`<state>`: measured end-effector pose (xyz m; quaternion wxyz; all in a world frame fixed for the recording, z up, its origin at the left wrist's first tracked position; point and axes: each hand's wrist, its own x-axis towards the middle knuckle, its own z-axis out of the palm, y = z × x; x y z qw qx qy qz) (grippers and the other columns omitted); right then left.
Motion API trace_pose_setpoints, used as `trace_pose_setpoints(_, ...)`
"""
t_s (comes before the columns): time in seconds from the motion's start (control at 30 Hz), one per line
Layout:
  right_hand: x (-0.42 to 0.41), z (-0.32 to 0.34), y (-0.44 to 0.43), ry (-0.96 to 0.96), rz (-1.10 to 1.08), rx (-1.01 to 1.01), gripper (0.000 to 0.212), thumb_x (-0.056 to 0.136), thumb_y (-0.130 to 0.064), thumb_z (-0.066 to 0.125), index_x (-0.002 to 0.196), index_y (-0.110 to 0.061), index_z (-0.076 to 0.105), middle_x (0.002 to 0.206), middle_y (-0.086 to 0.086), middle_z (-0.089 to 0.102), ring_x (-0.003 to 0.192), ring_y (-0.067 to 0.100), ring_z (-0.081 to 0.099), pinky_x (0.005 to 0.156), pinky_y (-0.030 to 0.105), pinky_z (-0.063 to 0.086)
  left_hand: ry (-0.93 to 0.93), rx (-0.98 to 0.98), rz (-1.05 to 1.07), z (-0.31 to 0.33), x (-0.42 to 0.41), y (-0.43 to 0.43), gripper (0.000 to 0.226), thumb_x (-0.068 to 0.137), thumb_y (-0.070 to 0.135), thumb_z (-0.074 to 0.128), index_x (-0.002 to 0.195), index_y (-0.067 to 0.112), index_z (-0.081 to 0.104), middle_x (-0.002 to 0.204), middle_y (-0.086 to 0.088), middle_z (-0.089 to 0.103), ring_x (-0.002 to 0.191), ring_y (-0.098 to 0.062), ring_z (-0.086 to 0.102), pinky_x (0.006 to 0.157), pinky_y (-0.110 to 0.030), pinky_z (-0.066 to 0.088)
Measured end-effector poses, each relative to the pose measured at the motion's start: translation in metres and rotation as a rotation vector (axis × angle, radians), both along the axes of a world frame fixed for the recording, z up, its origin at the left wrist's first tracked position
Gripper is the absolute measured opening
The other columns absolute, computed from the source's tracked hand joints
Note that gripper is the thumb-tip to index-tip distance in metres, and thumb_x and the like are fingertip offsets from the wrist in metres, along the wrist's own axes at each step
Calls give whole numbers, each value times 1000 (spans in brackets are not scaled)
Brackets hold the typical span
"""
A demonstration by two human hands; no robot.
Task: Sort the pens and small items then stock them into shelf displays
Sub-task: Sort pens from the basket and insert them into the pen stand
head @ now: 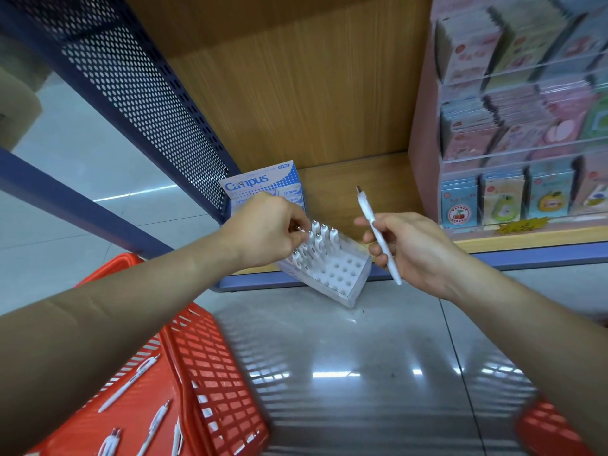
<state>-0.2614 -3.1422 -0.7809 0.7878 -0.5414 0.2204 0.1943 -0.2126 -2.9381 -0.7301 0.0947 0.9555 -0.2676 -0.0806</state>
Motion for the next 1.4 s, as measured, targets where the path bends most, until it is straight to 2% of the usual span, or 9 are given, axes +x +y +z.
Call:
trace_pose_setpoints(0.17, -2, -2, -1, -6, 83, 21, 25, 100, -19, 50, 122, -20, 62, 71, 5, 51, 51, 12, 44, 40, 19, 32, 15, 38, -55, -12, -3, 0, 14, 84, 26, 67, 92, 16, 75, 87, 2, 73, 84, -17, 65, 75, -28, 48)
trace_pose_setpoints(0.3, 0, -3, -1, -1, 52, -17, 28, 97, -9, 45, 114, -9, 67, 71, 6, 51, 50, 12, 41, 39, 19, 29, 68, 55, -70, -16, 1, 2, 14, 86, 23, 66, 93, 15, 75, 90, 1, 73, 85, -18, 64, 78, -31, 48)
trace_pose_setpoints(0.43, 0, -4, -1, -33, 38, -19, 28, 94, 1, 44, 105, -1, 69, 71, 7, 50, 54, 12, 46, 41, 19, 36, 76, 34, 8, -18, 2, 2, 14, 84, 25, 68, 96, 17, 72, 85, 4, 71, 81, -13, 64, 73, -25, 49)
trace_pose_setpoints(0.6, -1, -9, -1, -79, 118, -110, 22, 95, -2, 54, 112, -4, 68, 73, 5, 57, 63, 11, 54, 50, 20, 43, 55, -9, 37, -25, 2, 1, 11, 80, 27, 73, 88, 20, 74, 76, 9, 62, 73, -9, 57, 68, -25, 45)
trace_pose_setpoints(0.8, -4, -6, -1, -97, 106, -32, 26, 93, -4, 59, 117, -11, 65, 75, 3, 60, 58, 10, 57, 46, 18, 42, 15, -3, 16, -38, 3, -2, 11, 79, 28, 73, 86, 20, 74, 83, 6, 63, 82, -17, 59, 74, -32, 47)
trace_pose_setpoints(1.0, -5, -4, 0, -110, 110, -10, 21, 92, -4, 59, 104, -18, 67, 73, 4, 64, 57, 11, 50, 43, 15, 38, 42, 27, 25, -34, 3, -1, 16, 77, 33, 75, 87, 21, 73, 77, 10, 56, 81, -14, 58, 73, -30, 47)
trace_pose_setpoints(1.13, -5, -6, -1, -125, 146, -36, 21, 93, -4, 58, 111, -10, 67, 73, 2, 67, 56, 9, 50, 43, 15, 35, 189, -337, 286, -10, 3, -3, 14, 80, 27, 75, 91, 20, 72, 76, 2, 68, 65, -5, 58, 69, -20, 48)
trace_pose_setpoints(1.23, -4, -5, -1, -143, 206, -56, 20, 96, -6, 55, 110, -8, 69, 75, 1, 69, 56, 8, 49, 44, 15, 33, 447, -713, 426, 10, 8, -7, 19, 86, 19, 68, 104, 24, 64, 84, -5, 69, 72, -14, 64, 77, -33, 55)
trace_pose_setpoints(1.4, -5, -5, 0, -162, 300, -52, 23, 99, -10, 50, 106, -12, 71, 78, -1, 69, 57, 7, 46, 48, 17, 30, 557, -744, 409, 17, 7, -15, 10, 87, 8, 65, 97, 6, 69, 80, -12, 67, 69, -14, 66, 71, -27, 57)
